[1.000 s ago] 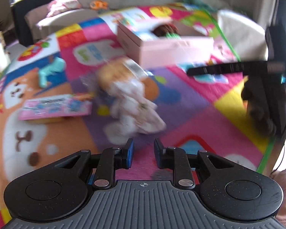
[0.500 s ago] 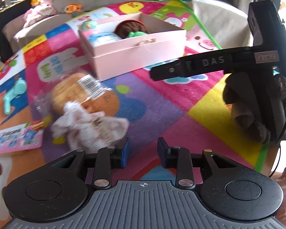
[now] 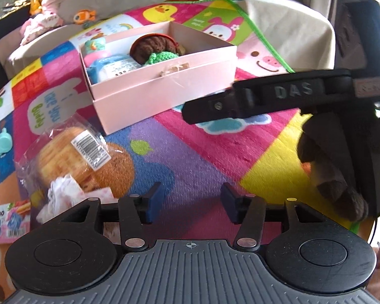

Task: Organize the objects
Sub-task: 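Grasp the packaged bread bun with the left tool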

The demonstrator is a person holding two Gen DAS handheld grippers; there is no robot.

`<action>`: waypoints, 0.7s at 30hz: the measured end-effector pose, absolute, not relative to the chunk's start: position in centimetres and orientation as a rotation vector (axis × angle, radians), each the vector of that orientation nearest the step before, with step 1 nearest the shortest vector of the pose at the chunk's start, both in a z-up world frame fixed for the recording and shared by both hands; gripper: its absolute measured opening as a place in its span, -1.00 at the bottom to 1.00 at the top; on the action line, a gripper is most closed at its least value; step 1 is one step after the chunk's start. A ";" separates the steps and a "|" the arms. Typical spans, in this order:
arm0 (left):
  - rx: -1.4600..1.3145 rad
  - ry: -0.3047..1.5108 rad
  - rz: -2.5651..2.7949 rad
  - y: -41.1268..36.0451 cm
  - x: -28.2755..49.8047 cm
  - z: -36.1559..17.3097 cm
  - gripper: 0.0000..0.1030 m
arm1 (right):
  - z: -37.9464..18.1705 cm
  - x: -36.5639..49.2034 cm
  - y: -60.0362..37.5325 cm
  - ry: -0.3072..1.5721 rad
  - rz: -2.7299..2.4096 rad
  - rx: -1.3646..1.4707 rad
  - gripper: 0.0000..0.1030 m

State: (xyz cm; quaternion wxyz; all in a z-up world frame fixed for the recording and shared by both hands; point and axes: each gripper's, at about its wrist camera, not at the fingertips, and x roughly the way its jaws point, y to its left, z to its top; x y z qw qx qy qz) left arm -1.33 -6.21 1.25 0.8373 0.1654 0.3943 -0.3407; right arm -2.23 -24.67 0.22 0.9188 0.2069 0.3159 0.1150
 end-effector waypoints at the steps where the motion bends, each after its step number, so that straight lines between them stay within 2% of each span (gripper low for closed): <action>1: 0.353 0.834 -0.713 -6.4 -1.2 1.2 0.12 | 0.2 -2.2 -24.8 0.648 0.236 0.433 0.97; 5: 0.341 0.812 -0.700 -6.8 -0.7 1.0 0.20 | 0.2 -2.2 -24.9 0.641 0.237 0.447 0.99; 7: 0.347 0.810 -0.698 -6.8 -0.7 1.1 0.14 | 0.2 -2.3 -25.0 0.636 0.237 0.451 1.00; 8: 0.370 0.809 -0.701 -6.8 -1.1 1.5 0.03 | 0.2 -2.3 -25.1 0.633 0.238 0.455 1.00; 12: 0.474 0.675 -0.708 -4.7 -2.6 5.1 0.06 | 0.2 -2.3 -25.5 0.624 0.237 0.482 1.00; 17: 0.575 0.646 -0.568 -1.6 1.8 6.3 0.04 | 0.1 -2.2 -25.8 0.628 0.237 0.499 1.00; 21: 0.616 0.718 -0.552 -1.1 6.0 4.9 0.07 | 0.1 -2.1 -25.6 0.626 0.237 0.494 1.00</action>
